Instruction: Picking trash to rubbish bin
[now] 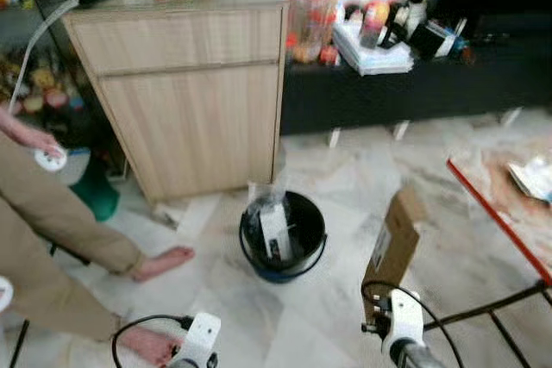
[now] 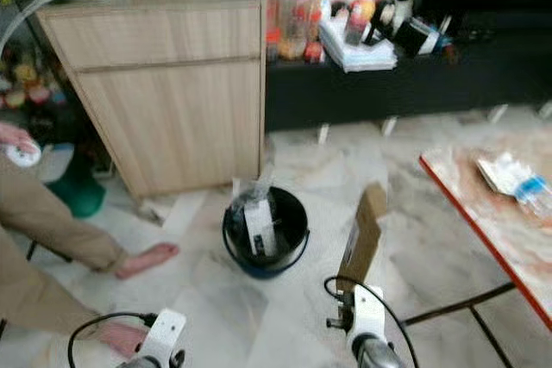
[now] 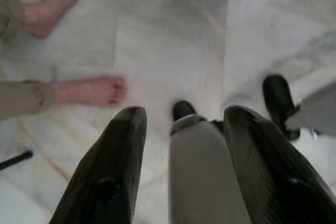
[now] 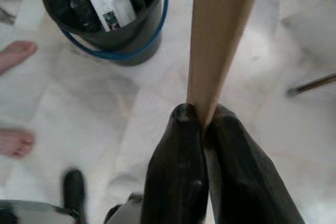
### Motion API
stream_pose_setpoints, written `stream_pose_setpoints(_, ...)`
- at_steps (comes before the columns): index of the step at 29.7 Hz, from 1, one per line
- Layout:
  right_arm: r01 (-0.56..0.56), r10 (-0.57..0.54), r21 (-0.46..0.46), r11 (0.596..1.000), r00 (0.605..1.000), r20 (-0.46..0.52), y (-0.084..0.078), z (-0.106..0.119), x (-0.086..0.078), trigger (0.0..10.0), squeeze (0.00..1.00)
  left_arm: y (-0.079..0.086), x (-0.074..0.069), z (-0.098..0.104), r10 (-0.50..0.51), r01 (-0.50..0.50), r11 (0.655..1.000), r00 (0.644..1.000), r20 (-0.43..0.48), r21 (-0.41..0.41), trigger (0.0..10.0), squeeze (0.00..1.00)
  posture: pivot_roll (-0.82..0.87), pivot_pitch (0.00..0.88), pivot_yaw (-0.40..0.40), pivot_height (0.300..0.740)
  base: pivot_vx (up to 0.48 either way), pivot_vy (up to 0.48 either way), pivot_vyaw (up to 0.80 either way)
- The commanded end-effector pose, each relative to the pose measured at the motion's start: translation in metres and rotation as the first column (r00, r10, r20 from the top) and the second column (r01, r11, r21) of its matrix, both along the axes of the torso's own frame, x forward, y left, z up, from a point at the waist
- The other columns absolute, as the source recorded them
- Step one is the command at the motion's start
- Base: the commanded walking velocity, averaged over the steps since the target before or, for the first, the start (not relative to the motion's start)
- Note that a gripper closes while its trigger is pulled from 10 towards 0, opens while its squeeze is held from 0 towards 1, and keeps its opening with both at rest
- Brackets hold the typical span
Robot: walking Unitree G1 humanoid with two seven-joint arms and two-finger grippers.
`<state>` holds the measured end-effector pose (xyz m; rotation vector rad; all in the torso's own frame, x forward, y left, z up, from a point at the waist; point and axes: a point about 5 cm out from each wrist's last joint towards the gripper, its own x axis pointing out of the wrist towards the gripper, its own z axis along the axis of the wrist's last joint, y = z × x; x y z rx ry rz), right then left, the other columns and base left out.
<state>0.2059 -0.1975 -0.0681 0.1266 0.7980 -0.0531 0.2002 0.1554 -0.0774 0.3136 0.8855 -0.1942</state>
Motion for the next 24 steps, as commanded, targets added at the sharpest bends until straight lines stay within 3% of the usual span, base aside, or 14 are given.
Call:
stream_pose_setpoints(1,-0.016,0.016,0.014,1.0,1.0,0.022,0.009,0.0023,0.0059,10.0,0.0,0.0078,-0.0101,-0.0052,0.019,-0.019,1.0,0.999,-0.038,0.015,10.0,0.0,0.06,0.122,-0.092,0.74,0.307,0.0,0.48)
stream_pose_setpoints(10,0.02,-0.022,0.043,0.999,0.999,0.042,0.0086,0.0058,0.0117,10.0,0.0,0.0072,-0.0102,-0.0052,0.021,-0.02,1.0,0.999,-0.037,0.012,10.0,0.0,0.06,0.119,-0.093,0.74,0.311,0.0,0.0)
stream_pose_setpoints(15,0.016,-0.018,0.044,0.999,0.999,0.04,0.008,0.0054,0.0108,10.0,0.0,0.0066,-0.0105,-0.0054,0.021,-0.02,1.0,0.999,-0.037,0.011,10.0,0.0,0.06,0.117,-0.095,0.74,0.31,0.0,-0.73)
stream_pose_setpoints(24,0.001,-0.002,0.042,0.999,0.999,0.034,0.0106,0.0038,0.0087,10.0,0.0,0.0066,-0.0105,-0.0054,0.022,-0.022,1.0,0.999,-0.038,0.011,10.0,0.0,0.07,0.117,-0.094,0.74,0.309,0.0,0.0)
